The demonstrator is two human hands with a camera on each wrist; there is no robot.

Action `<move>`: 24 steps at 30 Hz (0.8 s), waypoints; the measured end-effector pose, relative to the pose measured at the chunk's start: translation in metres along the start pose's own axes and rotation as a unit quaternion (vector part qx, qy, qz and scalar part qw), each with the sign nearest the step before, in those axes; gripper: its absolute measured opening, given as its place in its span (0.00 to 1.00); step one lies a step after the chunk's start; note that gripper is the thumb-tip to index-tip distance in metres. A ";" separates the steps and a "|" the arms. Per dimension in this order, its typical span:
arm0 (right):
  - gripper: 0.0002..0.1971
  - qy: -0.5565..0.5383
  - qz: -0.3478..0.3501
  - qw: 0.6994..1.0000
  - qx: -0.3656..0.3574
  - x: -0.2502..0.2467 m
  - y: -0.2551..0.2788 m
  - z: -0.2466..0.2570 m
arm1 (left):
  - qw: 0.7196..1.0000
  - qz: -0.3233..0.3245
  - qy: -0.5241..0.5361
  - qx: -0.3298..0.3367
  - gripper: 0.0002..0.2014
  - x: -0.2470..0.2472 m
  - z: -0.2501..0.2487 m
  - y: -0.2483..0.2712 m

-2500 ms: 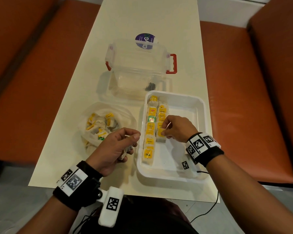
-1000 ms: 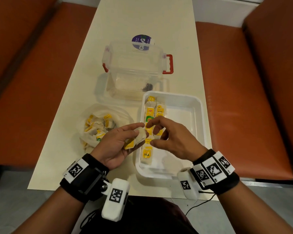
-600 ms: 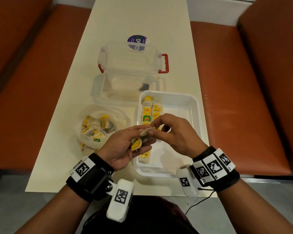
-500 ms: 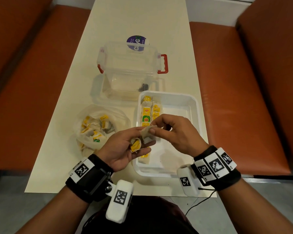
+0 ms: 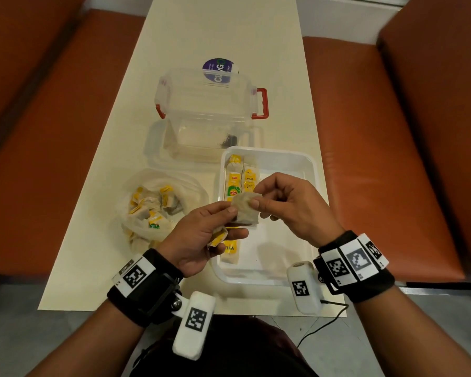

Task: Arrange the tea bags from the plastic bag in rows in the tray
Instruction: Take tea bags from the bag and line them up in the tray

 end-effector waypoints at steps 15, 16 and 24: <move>0.04 -0.017 -0.002 0.999 0.032 -0.014 0.002 -0.010 | 0.998 -0.057 0.014 0.030 0.05 -0.019 -0.006 -0.003; 0.05 -0.016 -0.005 0.999 0.035 -0.015 0.001 -0.012 | 0.997 -0.062 0.015 0.031 0.06 -0.021 -0.006 -0.003; 0.04 0.014 -0.011 0.998 0.053 -0.017 -0.003 -0.028 | 0.996 -0.074 0.038 0.038 0.05 -0.034 -0.005 0.001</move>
Point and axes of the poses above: each hand's wrist, its own y-axis away from the middle knuckle, its own x-axis out of the palm, z = x × y, the point moved 8 cm from there along -y, towards the middle knuckle, and after that the axes turned 7 degrees about -z, right-handed, at the moved point
